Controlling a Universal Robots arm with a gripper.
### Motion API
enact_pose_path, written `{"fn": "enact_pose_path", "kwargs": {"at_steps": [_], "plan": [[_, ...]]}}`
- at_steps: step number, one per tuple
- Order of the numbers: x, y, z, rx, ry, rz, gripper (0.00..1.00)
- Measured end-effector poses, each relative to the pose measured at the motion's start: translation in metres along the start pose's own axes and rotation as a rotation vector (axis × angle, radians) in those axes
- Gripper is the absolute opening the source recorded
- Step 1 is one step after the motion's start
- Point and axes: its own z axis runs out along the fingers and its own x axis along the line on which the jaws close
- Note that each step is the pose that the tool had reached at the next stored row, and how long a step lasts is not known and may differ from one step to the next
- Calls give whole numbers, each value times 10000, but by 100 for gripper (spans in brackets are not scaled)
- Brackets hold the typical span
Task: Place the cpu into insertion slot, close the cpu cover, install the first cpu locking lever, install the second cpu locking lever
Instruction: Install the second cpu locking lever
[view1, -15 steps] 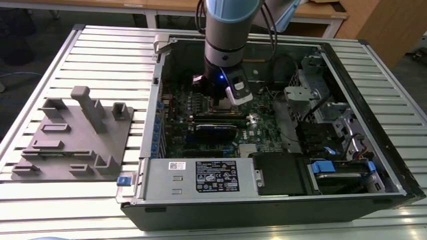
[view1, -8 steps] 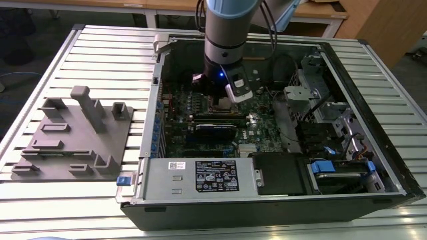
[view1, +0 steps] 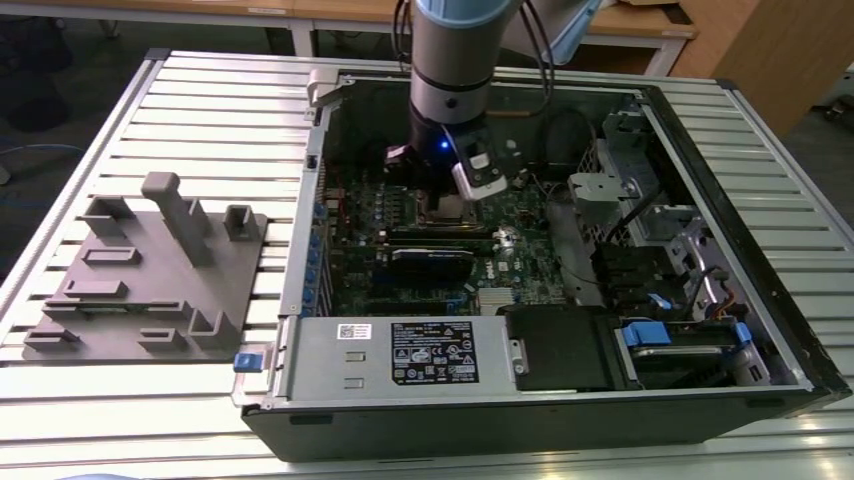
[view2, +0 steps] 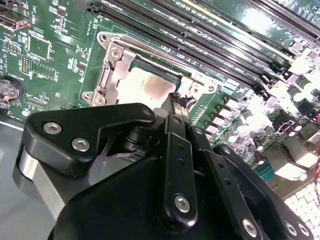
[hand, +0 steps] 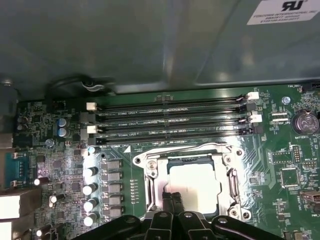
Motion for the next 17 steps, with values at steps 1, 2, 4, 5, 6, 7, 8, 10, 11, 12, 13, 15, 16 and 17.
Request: {"fn": "enact_pose_path", "kwargs": {"at_steps": [1, 2, 4, 5, 6, 7, 8, 10, 11, 12, 13, 15, 16, 17], "plan": [[-9, 4, 0, 13, -1, 0, 10], [-21, 7, 1, 24, -2, 0, 10], [-48, 13, 2, 41, -4, 1, 10], [-63, 16, 2, 49, -3, 0, 10], [-78, 18, 2, 59, -4, 0, 10], [-92, 21, 3, 71, -5, 0, 10], [-104, 24, 3, 86, -6, 0, 10], [-120, 32, 4, 109, -8, 0, 10], [-124, 37, 5, 116, -8, 0, 10], [-124, 43, 5, 126, -9, 2, 10], [-124, 51, 6, 166, -13, 0, 10], [-123, 64, 8, 357, -31, -4, 10], [-122, 71, 9, 474, -41, -5, 10], [-122, 79, 11, 582, -50, -7, 10]]}}
